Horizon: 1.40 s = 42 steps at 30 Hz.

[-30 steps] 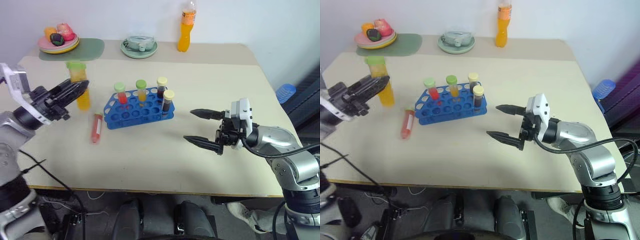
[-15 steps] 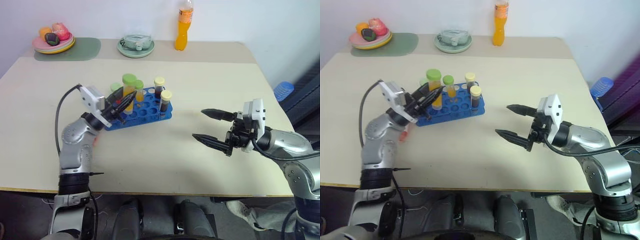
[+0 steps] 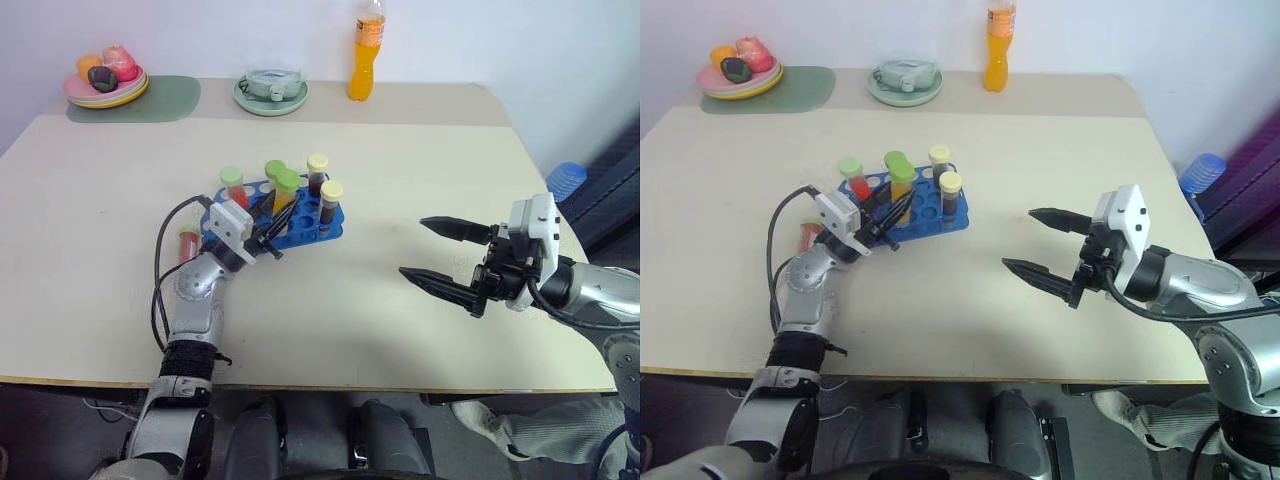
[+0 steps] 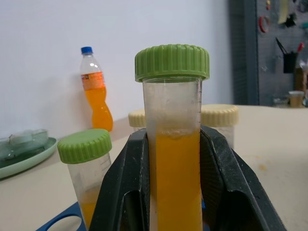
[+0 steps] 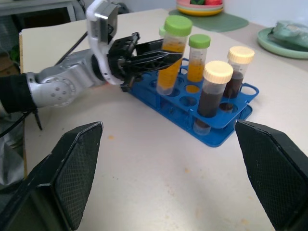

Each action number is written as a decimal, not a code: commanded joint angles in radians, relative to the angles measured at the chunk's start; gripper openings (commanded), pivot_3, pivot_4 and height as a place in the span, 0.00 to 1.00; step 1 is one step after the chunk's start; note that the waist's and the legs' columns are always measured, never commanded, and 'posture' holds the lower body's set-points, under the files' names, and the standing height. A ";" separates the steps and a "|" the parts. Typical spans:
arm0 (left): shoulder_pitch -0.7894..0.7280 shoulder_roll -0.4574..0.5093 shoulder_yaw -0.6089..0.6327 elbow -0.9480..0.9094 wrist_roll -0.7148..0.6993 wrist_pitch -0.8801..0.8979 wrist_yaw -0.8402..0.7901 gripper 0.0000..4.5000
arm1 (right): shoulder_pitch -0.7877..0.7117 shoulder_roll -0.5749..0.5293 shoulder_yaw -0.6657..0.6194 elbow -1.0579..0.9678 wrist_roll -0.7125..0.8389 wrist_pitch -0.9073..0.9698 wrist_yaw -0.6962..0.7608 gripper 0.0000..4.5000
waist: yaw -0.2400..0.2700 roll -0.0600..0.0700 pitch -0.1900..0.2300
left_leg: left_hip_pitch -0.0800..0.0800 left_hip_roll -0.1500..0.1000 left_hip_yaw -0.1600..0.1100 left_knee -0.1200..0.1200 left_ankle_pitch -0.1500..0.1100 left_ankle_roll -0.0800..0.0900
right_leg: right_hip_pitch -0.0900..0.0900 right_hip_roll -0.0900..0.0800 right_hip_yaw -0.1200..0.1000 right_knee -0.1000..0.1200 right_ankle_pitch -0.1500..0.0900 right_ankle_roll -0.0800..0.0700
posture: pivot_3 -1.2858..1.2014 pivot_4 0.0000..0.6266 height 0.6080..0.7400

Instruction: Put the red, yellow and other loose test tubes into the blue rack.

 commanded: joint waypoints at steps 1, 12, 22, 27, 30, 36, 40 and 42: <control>-0.032 -0.014 -0.011 0.090 0.026 -0.077 0.030 0.17 | -0.015 -0.023 -0.043 -0.037 0.040 0.011 -0.013 1.00 | 0.000 0.000 0.000 | 0.000 0.000 0.000 0.000 0.000 0.000 | 0.000 0.000 0.000 0.000 0.000 0.000 | 0.52 0.24 1.00; -0.056 -0.059 -0.045 0.159 -0.030 -0.112 -0.040 0.17 | -0.019 -0.046 -0.061 -0.052 0.072 0.027 -0.054 1.00 | 0.006 0.000 0.000 | -0.001 0.000 0.000 0.000 0.000 0.000 | 0.000 0.000 0.000 -0.001 0.000 0.000 | 0.52 0.24 1.00; -0.034 -0.034 -0.039 0.106 -0.063 -0.064 -0.073 0.80 | -0.016 -0.019 -0.033 -0.031 0.043 -0.016 -0.059 1.00 | 0.019 0.000 0.000 | -0.003 0.000 0.000 0.000 -0.001 0.001 | 0.000 0.000 -0.001 -0.005 0.000 0.000 | 0.52 0.24 1.00; 0.006 -0.005 -0.042 -0.046 -0.080 -0.004 -0.069 0.90 | -0.020 0.001 -0.006 -0.013 0.023 -0.041 -0.052 1.00 | 0.018 0.000 0.000 | -0.003 0.000 0.000 0.000 -0.001 0.002 | 0.000 0.000 -0.001 -0.005 0.000 0.000 | 0.52 0.24 1.00; 0.031 0.018 -0.036 -0.173 -0.106 0.068 -0.048 0.90 | -0.026 0.018 0.020 -0.004 0.011 -0.055 -0.046 1.00 | 0.019 0.000 0.000 | -0.003 0.000 0.000 0.000 -0.001 0.001 | 0.000 0.000 -0.001 -0.005 0.000 0.000 | 0.52 0.24 1.00; 0.045 0.101 0.088 -0.508 -0.337 0.474 0.157 0.90 | -0.030 0.042 0.073 0.066 -0.037 -0.120 0.026 1.00 | 0.014 0.000 0.000 | -0.003 0.000 -0.002 0.000 -0.001 0.001 | 0.000 0.000 -0.001 -0.005 0.000 0.000 | 0.52 0.24 1.00; 0.071 0.199 0.216 -0.650 -0.528 0.795 0.351 0.90 | -0.061 0.083 0.126 0.120 -0.077 -0.171 0.056 1.00 | -0.001 0.000 0.000 | -0.002 0.001 -0.003 0.000 0.000 -0.001 | 0.000 0.000 0.000 -0.004 0.000 0.000 | 0.52 0.24 1.00; 0.101 0.273 0.260 -0.720 -0.574 1.013 0.513 0.90 | -0.071 0.102 0.150 0.146 -0.092 -0.192 0.077 1.00 | -0.002 0.000 0.000 | -0.002 0.001 -0.004 0.000 0.001 -0.002 | 0.000 0.000 0.000 -0.004 0.000 0.000 | 0.52 0.24 1.00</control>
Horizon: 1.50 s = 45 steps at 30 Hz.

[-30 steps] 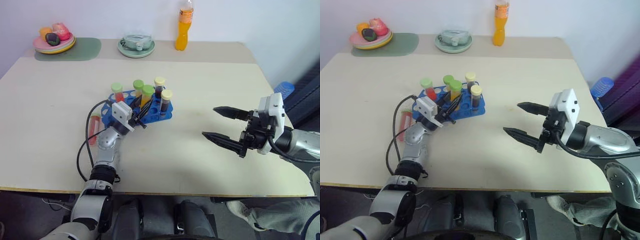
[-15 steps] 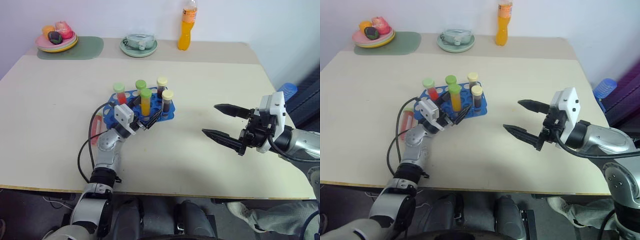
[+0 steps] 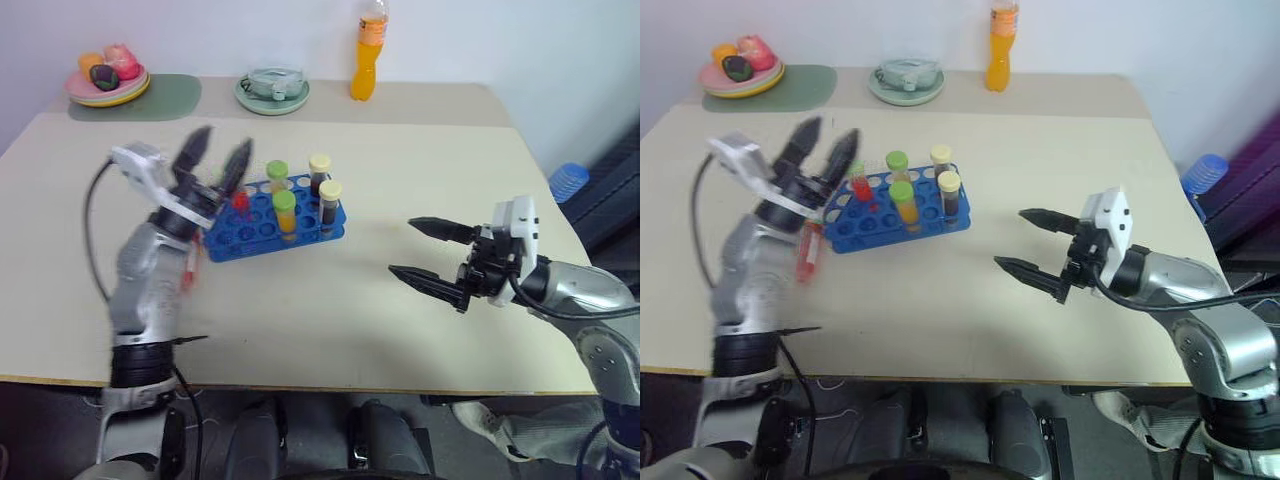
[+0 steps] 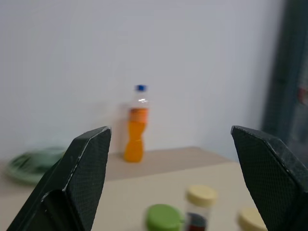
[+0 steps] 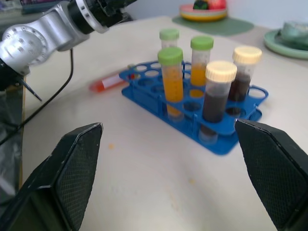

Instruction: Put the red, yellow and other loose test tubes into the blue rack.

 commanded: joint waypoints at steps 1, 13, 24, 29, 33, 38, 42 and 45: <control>0.048 0.110 0.099 -0.159 -0.139 0.384 0.288 0.90 | -0.030 0.028 0.029 0.037 -0.029 -0.059 0.042 1.00 | -0.005 -0.001 0.000 | 0.000 0.000 0.000 0.000 0.000 0.000 | 0.000 0.000 0.000 0.000 0.000 0.000 | 0.52 0.24 1.00; 0.190 0.539 0.253 -0.092 -1.130 0.862 1.180 0.90 | -0.177 0.128 0.163 0.272 -0.127 -0.167 0.194 1.00 | -0.002 -0.001 0.001 | 0.000 0.000 -0.001 -0.001 0.002 -0.003 | -0.001 -0.002 0.001 0.001 0.000 0.000 | 0.52 0.24 1.00; 0.043 0.623 0.017 0.103 -1.278 0.857 1.405 0.90 | -0.251 0.174 0.183 0.350 -0.159 -0.198 0.244 1.00 | 0.001 0.000 0.001 | 0.001 -0.002 0.000 -0.001 0.002 -0.003 | -0.001 -0.003 0.000 0.001 0.000 0.000 | 0.52 0.24 1.00; -0.112 0.629 -0.098 0.233 -1.278 0.894 1.394 0.90 | -0.232 0.166 0.169 0.300 -0.142 -0.197 0.261 1.00 | 0.000 0.000 0.001 | 0.001 -0.002 0.001 -0.002 0.002 -0.004 | -0.001 -0.002 0.001 0.001 0.000 0.000 | 0.52 0.24 1.00; -0.241 0.602 -0.183 0.368 -1.243 0.928 1.390 0.90 | -0.194 0.140 0.168 0.237 -0.153 -0.213 0.282 1.00 | 0.002 0.000 0.001 | 0.001 -0.002 0.001 -0.002 0.002 -0.004 | -0.001 -0.001 0.001 0.001 0.000 0.000 | 0.52 0.24 1.00; -0.396 0.538 -0.251 0.559 -1.120 1.022 1.330 0.90 | -0.169 0.113 0.153 0.177 -0.144 -0.222 0.298 1.00 | 0.001 -0.001 0.001 | 0.001 -0.003 0.003 -0.001 0.002 -0.004 | -0.001 -0.001 0.001 0.001 0.000 0.000 | 0.52 0.24 1.00; -0.478 0.489 -0.268 0.677 -0.998 1.123 1.262 0.90 | -0.167 0.100 0.142 0.165 -0.144 -0.223 0.288 1.00 | 0.002 -0.001 0.001 | 0.000 -0.002 0.003 -0.001 0.002 -0.004 | -0.001 -0.001 0.000 0.001 0.000 0.000 | 0.52 0.24 1.00; -0.518 0.465 -0.256 0.727 -0.900 1.194 1.207 0.90 | -0.161 0.093 0.133 0.151 -0.141 -0.216 0.279 1.00 | 0.005 -0.001 0.001 | 0.000 -0.003 0.003 -0.001 0.002 -0.004 | -0.001 -0.001 0.000 0.000 0.000 0.000 | 0.52 0.24 1.00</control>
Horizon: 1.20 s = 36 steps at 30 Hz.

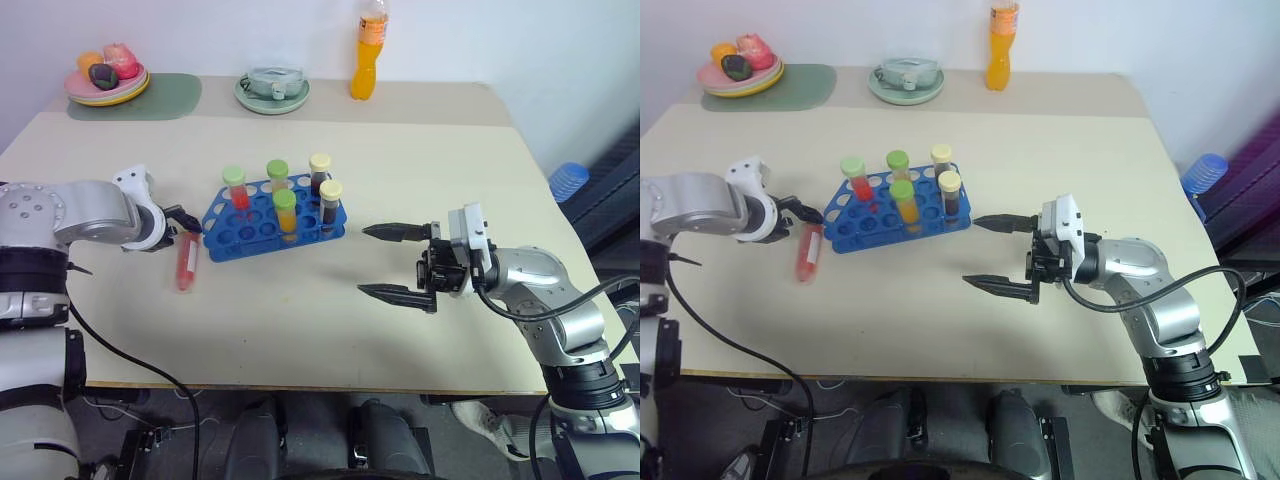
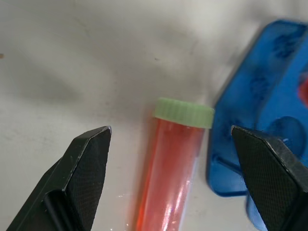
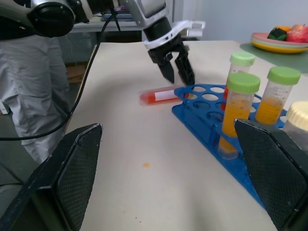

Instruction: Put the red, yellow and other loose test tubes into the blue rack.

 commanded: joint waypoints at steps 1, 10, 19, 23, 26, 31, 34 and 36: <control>-0.052 -0.023 0.016 0.042 0.102 0.089 -0.079 0.90 | 0.003 -0.020 -0.041 -0.052 0.018 -0.002 -0.012 1.00 | 0.002 0.000 0.000 | 0.000 0.000 0.000 0.000 0.000 0.000 | 0.000 0.000 0.000 0.000 0.000 0.000 | 0.52 0.24 1.00; -0.092 -0.086 0.106 0.115 0.375 0.200 -0.224 0.85 | 0.003 -0.015 -0.040 -0.061 0.015 0.004 -0.032 1.00 | -0.001 0.000 0.000 | -0.001 0.000 0.000 0.000 0.000 0.000 | -0.001 0.000 0.000 0.000 0.000 0.000 | 0.52 0.24 1.00; -0.076 -0.115 0.176 0.084 0.546 0.246 -0.329 0.18 | -0.004 -0.009 -0.029 -0.052 0.015 0.011 -0.039 1.00 | 0.000 0.001 0.000 | -0.001 0.000 0.000 0.001 0.000 0.000 | -0.001 0.000 0.000 0.001 0.000 0.000 | 0.52 0.24 1.00; 0.012 -0.049 0.176 -0.031 0.468 0.246 -0.343 0.18 | -0.014 -0.004 -0.020 -0.036 0.011 0.011 -0.034 1.00 | -0.007 0.001 0.000 | -0.001 0.000 0.000 0.001 0.000 0.000 | -0.001 0.000 0.000 0.001 0.000 0.000 | 0.52 0.24 1.00; 0.158 0.024 0.201 -0.282 0.381 0.246 -0.429 0.18 | -0.024 0.002 -0.014 -0.017 0.007 0.007 -0.029 1.00 | -0.019 0.001 0.000 | -0.001 0.001 -0.001 0.000 0.000 0.000 | -0.004 -0.001 0.002 0.004 0.000 0.000 | 0.52 0.24 1.00; 0.550 0.038 0.445 -0.849 0.500 -0.088 -0.740 0.18 | -0.037 0.008 -0.003 0.020 0.000 0.001 -0.017 1.00 | -0.033 0.001 0.000 | -0.001 0.001 0.000 -0.002 0.001 -0.002 | -0.007 -0.002 0.004 0.006 0.000 0.000 | 0.52 0.24 1.00; 0.716 0.034 0.495 -0.993 0.621 -0.283 -0.906 0.18 | -0.042 0.008 0.000 0.043 -0.003 -0.002 -0.009 1.00 | -0.028 0.001 0.000 | -0.001 0.001 0.000 -0.001 0.002 -0.003 | -0.006 -0.001 0.003 0.006 0.000 -0.001 | 0.52 0.24 1.00; 0.790 -0.029 0.521 -1.072 0.769 -0.542 -1.013 0.18 | -0.039 0.004 -0.001 0.050 -0.005 -0.002 -0.005 1.00 | -0.025 0.001 0.000 | 0.000 0.000 0.000 -0.001 0.001 -0.003 | -0.005 -0.001 0.003 0.006 0.000 -0.001 | 0.52 0.24 1.00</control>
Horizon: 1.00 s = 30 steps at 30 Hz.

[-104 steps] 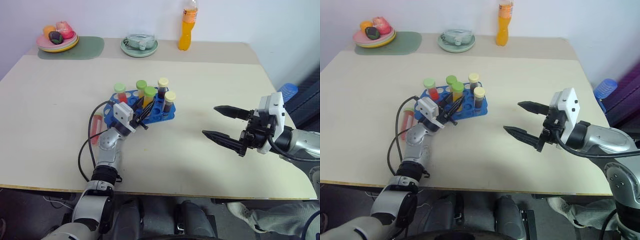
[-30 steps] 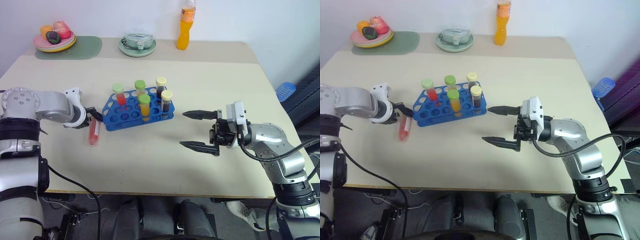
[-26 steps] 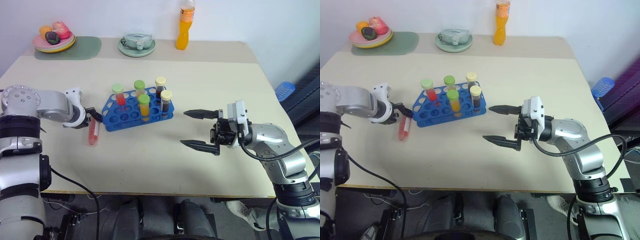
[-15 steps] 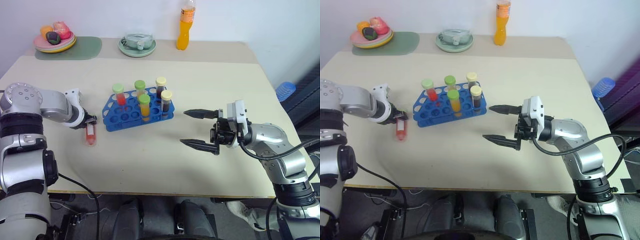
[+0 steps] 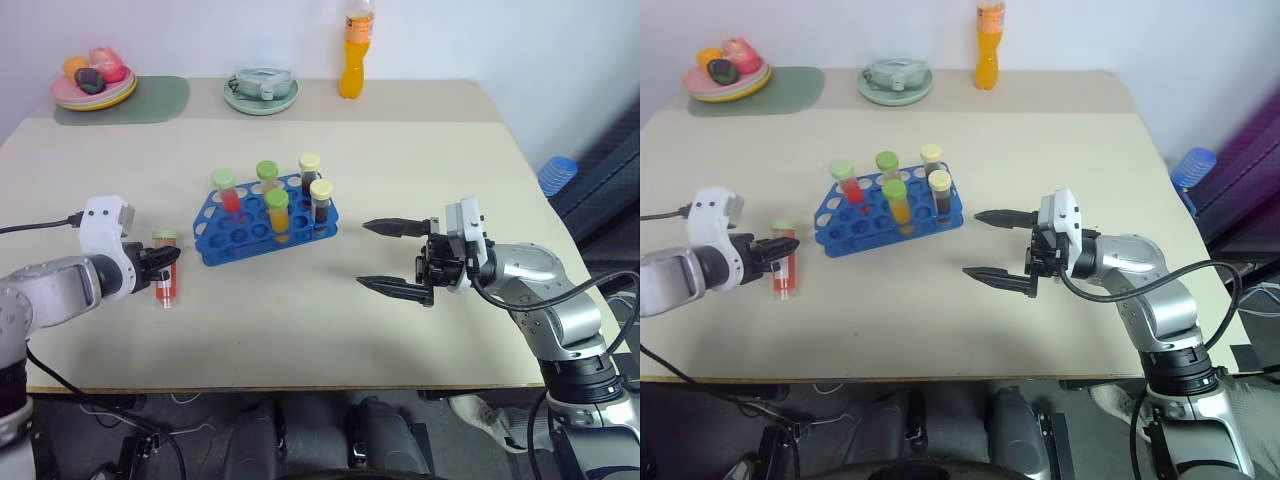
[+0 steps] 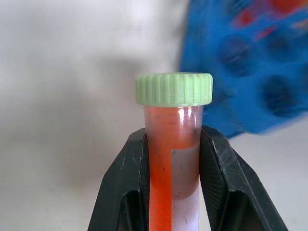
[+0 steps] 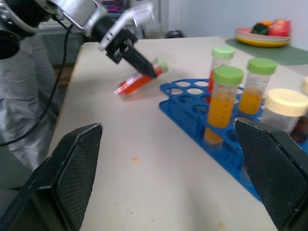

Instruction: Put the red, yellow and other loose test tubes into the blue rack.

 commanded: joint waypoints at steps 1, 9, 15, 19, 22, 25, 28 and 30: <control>0.074 -0.075 0.072 -0.143 0.233 -0.411 -0.177 0.18 | -0.006 -0.003 -0.020 -0.002 0.003 -0.014 0.009 1.00 | 0.006 0.000 0.000 | 0.000 0.000 0.000 0.000 0.000 0.000 | 0.000 0.000 0.000 -0.001 0.000 0.000 | 0.52 0.24 1.00; 0.068 -0.249 -0.101 -0.089 0.488 -0.910 -0.450 0.18 | 0.035 -0.052 -0.073 -0.040 0.016 0.011 -0.010 1.00 | 0.030 0.001 -0.001 | -0.001 0.000 0.002 -0.002 -0.002 0.003 | 0.003 0.000 -0.001 -0.009 0.001 0.000 | 0.52 0.24 1.00; -0.031 -0.358 -0.236 0.089 0.619 -1.099 -0.526 0.18 | 0.073 -0.077 -0.115 -0.098 0.029 0.041 -0.046 1.00 | 0.024 0.001 -0.001 | -0.001 0.000 0.002 -0.001 -0.002 0.003 | 0.003 0.001 -0.002 -0.008 0.001 0.000 | 0.52 0.24 1.00; -0.076 -0.423 -0.284 0.225 0.692 -1.234 -0.556 0.18 | 0.090 -0.092 -0.136 -0.124 0.036 0.058 -0.064 1.00 | 0.024 0.001 -0.001 | -0.001 0.001 0.001 -0.001 -0.002 0.003 | 0.003 0.002 -0.002 -0.008 0.001 0.001 | 0.52 0.24 1.00; -0.093 -0.478 -0.333 0.342 0.756 -1.346 -0.574 0.18 | 0.105 -0.103 -0.154 -0.144 0.042 0.070 -0.076 1.00 | 0.025 0.001 -0.001 | -0.001 0.001 0.001 -0.001 -0.002 0.003 | 0.003 0.002 -0.002 -0.009 0.001 0.001 | 0.52 0.24 1.00; -0.087 -0.513 -0.366 0.410 0.809 -1.421 -0.575 0.18 | 0.111 -0.113 -0.167 -0.158 0.047 0.079 -0.082 1.00 | 0.026 0.001 -0.001 | -0.001 0.001 0.001 -0.001 -0.002 0.004 | 0.004 0.002 -0.002 -0.009 0.001 0.001 | 0.52 0.24 1.00; -0.070 -0.530 -0.387 0.434 0.814 -1.449 -0.593 0.18 | 0.107 -0.125 -0.176 -0.163 0.054 0.087 -0.088 1.00 | 0.024 0.001 -0.001 | -0.001 0.001 0.001 0.000 -0.002 0.004 | 0.004 0.002 -0.002 -0.009 0.001 0.001 | 0.52 0.24 1.00; -0.056 -0.531 -0.394 0.430 0.810 -1.457 -0.602 0.18 | 0.103 -0.131 -0.181 -0.165 0.057 0.090 -0.090 1.00 | 0.025 0.001 -0.001 | -0.001 0.001 0.001 0.000 -0.002 0.004 | 0.004 0.002 -0.002 -0.008 0.001 0.001 | 0.52 0.24 1.00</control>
